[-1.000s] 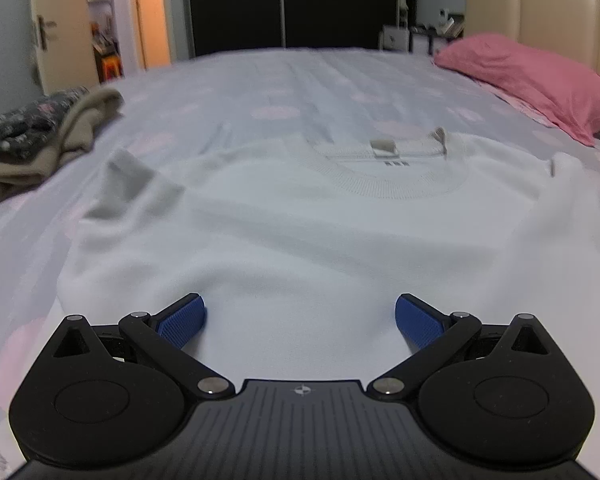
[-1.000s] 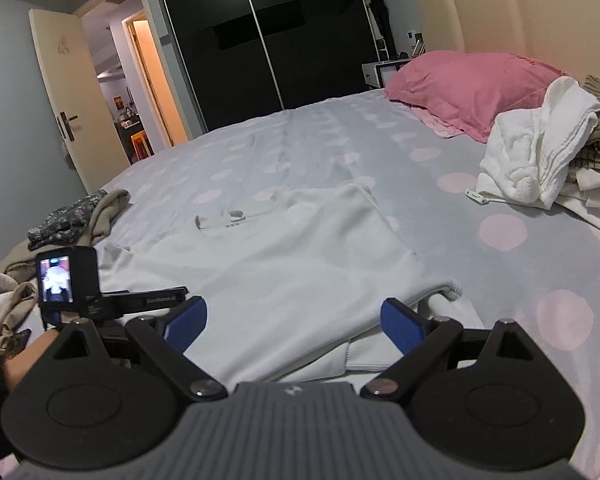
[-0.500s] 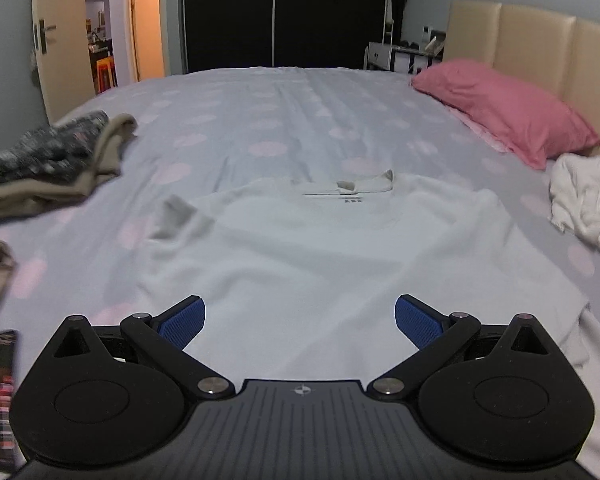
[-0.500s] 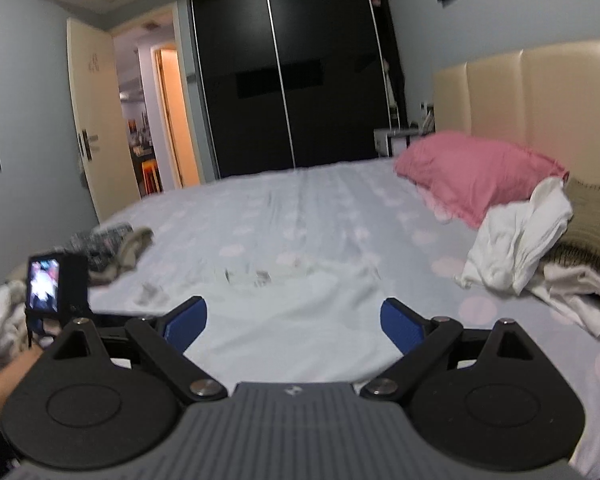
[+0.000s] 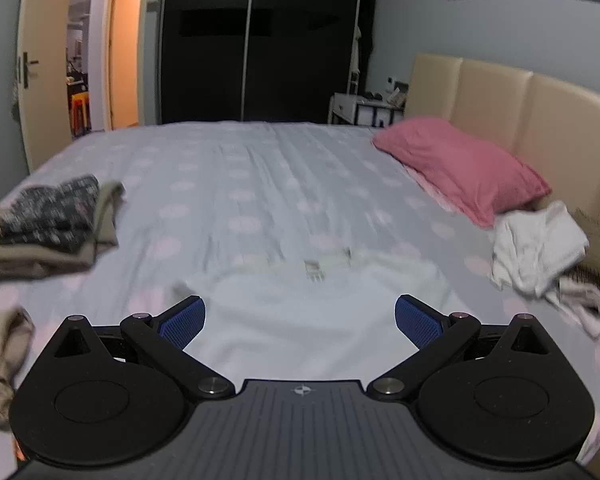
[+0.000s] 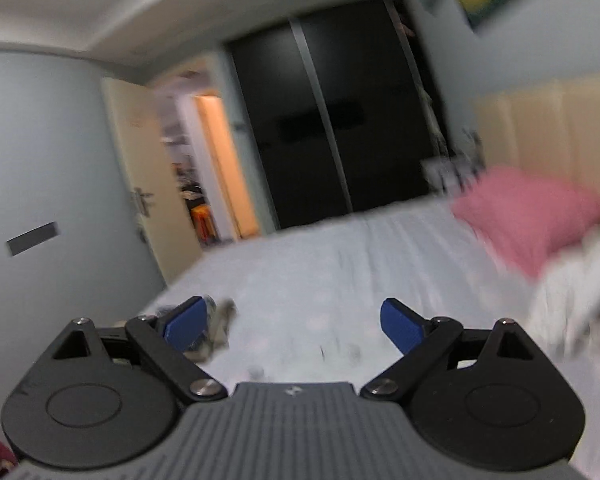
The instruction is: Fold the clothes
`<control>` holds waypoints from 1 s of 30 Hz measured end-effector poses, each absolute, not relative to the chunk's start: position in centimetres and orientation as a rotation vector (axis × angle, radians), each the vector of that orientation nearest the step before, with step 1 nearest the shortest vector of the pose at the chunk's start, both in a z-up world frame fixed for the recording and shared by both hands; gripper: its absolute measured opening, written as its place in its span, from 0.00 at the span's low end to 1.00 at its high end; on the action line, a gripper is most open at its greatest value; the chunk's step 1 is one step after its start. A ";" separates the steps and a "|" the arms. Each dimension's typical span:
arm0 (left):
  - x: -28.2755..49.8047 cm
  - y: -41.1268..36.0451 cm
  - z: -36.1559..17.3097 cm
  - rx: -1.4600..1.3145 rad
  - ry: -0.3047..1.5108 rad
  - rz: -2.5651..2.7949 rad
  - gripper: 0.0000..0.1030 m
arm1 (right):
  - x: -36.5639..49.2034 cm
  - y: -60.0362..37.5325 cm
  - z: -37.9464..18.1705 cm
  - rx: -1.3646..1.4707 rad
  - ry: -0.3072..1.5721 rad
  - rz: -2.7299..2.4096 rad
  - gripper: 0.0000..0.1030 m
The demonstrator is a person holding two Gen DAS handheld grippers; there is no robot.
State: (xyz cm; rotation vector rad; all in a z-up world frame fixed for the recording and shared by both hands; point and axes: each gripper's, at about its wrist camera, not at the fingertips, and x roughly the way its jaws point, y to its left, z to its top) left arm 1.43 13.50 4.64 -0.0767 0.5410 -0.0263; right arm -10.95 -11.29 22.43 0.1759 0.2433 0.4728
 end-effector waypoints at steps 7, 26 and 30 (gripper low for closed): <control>1.0 12.7 6.8 -0.149 0.475 -0.057 1.00 | -11.9 -12.2 27.3 0.073 0.059 0.485 0.93; -1.0 7.7 4.3 -0.167 0.672 -0.130 1.00 | -2.7 -13.4 22.1 0.160 0.006 0.465 0.93; -0.7 7.3 3.4 -0.149 0.711 -0.113 0.98 | -0.9 -15.2 18.6 0.267 0.056 0.440 0.94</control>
